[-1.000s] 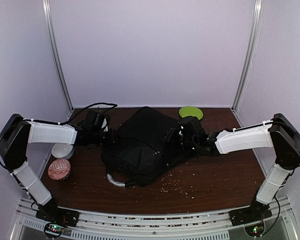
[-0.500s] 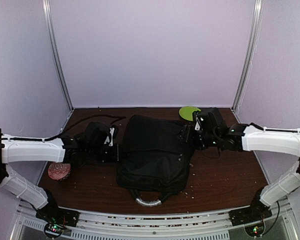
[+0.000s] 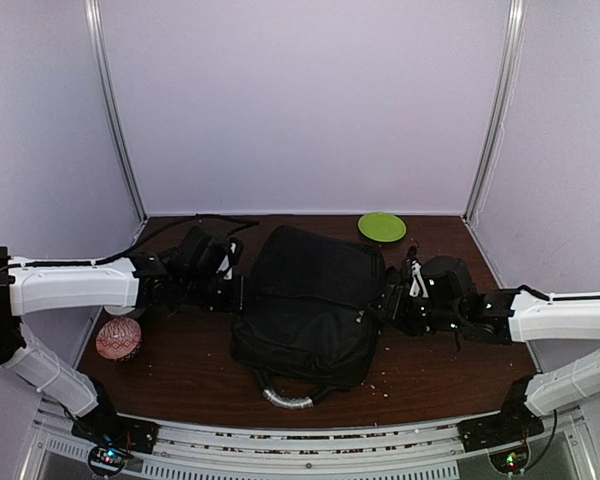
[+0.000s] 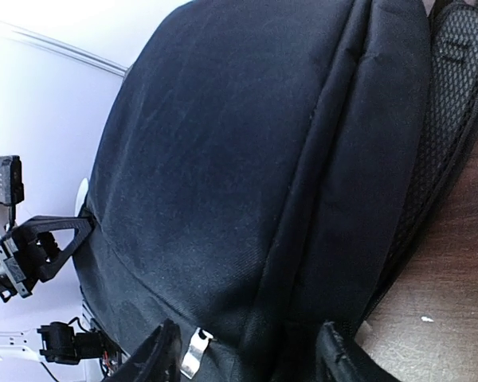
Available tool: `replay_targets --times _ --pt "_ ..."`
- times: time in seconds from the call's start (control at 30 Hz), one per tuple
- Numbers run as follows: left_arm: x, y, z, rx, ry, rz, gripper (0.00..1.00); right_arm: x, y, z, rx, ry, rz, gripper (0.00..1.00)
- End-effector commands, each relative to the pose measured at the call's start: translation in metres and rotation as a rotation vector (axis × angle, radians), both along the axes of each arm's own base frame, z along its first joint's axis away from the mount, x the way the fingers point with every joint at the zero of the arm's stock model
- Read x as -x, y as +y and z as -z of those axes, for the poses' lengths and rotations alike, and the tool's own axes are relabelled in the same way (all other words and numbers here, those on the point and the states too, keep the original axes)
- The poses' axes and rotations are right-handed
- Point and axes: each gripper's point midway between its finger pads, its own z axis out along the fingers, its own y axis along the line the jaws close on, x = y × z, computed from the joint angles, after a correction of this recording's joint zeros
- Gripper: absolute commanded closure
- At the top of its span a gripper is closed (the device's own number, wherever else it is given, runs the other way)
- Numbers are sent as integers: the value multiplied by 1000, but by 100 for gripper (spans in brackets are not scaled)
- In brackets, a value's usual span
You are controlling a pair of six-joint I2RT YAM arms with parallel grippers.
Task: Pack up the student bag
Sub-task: Adjust the student bag at the center of the board.
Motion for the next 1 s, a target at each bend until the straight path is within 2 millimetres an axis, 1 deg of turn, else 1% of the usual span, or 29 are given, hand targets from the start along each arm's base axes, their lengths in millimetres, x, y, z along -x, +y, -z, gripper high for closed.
replay_targets --times 0.0,0.03,0.1,0.13,0.17,0.23,0.27,0.3,0.33,0.37,0.4,0.47,0.5,0.53,0.57,0.6,0.63,0.73,0.77,0.83,0.9,0.97 --pt "-23 -25 -46 120 -122 7 100 2 11 6 12 29 -45 47" --pt "-23 -27 -50 128 -127 9 100 1 13 8 27 36 -48 50" --pt "-25 -27 -56 130 -134 7 100 -3 11 13 75 51 -26 56" --pt "-26 -27 -61 130 -139 9 100 -4 10 13 86 50 -20 58" --pt "-27 -26 -65 125 -145 9 100 -5 10 13 92 49 -17 63" --pt "-29 -22 -72 113 -160 1 100 -8 13 7 78 33 -15 77" --pt "-29 -20 -75 110 -168 -8 100 -11 16 -1 57 5 -22 84" --pt "-30 -16 -78 109 -174 -20 100 -15 21 -14 42 -25 -34 91" --pt "-31 -12 -82 110 -187 -41 100 -19 25 -31 39 -63 -49 98" --pt "-31 -5 -90 125 -211 -69 100 -24 31 -53 43 -115 -75 100" --pt "-31 1 -94 137 -225 -93 100 -26 34 -72 61 -154 -101 100" --pt "-29 13 -104 169 -261 -139 100 -31 41 -116 61 -247 -132 100" --pt "-28 19 -109 184 -276 -161 100 -33 42 -132 57 -286 -134 100" --pt "-28 25 -111 191 -288 -181 100 -37 41 -142 60 -316 -121 100" --pt "-27 30 -111 191 -295 -196 100 -39 39 -142 69 -327 -109 100" --pt "-26 33 -107 188 -293 -206 100 -41 38 -135 80 -323 -101 100" --pt "-26 35 -98 175 -276 -211 100 -44 40 -123 92 -308 -99 100" --pt "-25 32 -64 125 -193 -203 100 -50 48 -65 168 -203 -125 100" --pt "-24 30 -51 109 -162 -195 100 -52 50 -49 199 -175 -134 95" --pt "-21 26 -29 88 -114 -177 100 -52 51 -29 239 -137 -151 82" --pt "-17 26 -15 75 -85 -164 100 -51 51 -26 239 -134 -153 68" --pt "-14 27 -9 65 -76 -158 92 -48 46 -32 233 -152 -147 55"
